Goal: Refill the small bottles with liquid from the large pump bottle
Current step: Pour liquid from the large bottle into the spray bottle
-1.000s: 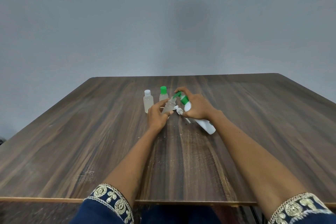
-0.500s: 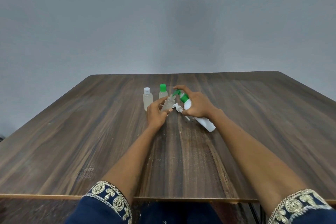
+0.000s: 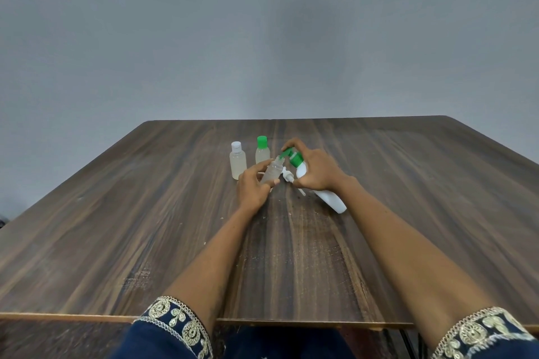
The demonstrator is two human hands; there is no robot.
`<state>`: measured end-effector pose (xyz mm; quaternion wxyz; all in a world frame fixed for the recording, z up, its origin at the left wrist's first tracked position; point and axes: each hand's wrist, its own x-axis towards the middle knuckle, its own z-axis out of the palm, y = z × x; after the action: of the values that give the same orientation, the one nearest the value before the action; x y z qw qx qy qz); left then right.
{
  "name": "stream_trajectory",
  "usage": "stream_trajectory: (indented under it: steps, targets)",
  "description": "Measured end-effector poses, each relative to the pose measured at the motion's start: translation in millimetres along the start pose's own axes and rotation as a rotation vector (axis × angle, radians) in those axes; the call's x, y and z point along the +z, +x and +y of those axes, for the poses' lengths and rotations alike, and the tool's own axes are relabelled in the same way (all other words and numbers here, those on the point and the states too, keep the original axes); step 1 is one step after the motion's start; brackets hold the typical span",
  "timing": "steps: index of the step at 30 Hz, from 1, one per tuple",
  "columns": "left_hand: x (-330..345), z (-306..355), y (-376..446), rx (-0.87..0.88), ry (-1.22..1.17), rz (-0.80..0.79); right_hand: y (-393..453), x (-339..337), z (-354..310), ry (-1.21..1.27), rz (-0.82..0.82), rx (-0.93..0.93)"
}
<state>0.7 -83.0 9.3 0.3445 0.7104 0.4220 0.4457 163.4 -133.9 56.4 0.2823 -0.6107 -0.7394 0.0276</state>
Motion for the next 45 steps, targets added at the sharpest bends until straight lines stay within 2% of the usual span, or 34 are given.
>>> stream_trajectory:
  steps: [45]
  targets:
    - [0.2, 11.1, 3.5, 0.015, -0.013, 0.013, -1.6, 0.1, 2.9, -0.084, 0.108, 0.000]
